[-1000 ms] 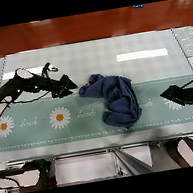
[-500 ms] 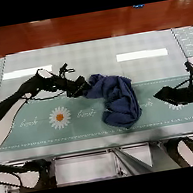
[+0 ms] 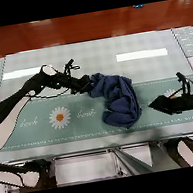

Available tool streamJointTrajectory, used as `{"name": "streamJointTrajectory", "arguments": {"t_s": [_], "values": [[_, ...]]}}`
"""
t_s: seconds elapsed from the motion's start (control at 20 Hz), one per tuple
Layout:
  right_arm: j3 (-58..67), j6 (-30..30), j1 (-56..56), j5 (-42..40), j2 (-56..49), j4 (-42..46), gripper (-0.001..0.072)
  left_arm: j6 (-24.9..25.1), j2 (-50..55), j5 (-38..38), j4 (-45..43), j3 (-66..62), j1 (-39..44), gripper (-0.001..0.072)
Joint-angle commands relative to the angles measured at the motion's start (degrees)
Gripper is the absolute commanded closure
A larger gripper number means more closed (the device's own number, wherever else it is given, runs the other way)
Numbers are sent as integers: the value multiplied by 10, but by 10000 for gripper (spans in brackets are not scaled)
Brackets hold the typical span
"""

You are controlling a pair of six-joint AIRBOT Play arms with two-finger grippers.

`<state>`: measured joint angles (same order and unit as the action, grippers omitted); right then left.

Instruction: Fold the shirts.

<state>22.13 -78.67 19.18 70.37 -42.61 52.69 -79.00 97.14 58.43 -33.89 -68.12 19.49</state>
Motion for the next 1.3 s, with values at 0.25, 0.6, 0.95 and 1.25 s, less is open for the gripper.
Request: {"name": "streamJointTrajectory", "arguments": {"t_s": [0.25,0.6,0.95,1.25], "values": [[-36,50,-66,-62,-55,-124,305,6,0,0,0,-3,1,686],[58,86,-233,-120,-217,-184,691,10,-23,-1,0,-16,-32,686],[584,-73,-225,-1,-179,109,691,9,-159,7,1,-197,-162,687],[890,-73,-225,131,-180,110,691,4,-326,29,0,-319,-261,687]]}}
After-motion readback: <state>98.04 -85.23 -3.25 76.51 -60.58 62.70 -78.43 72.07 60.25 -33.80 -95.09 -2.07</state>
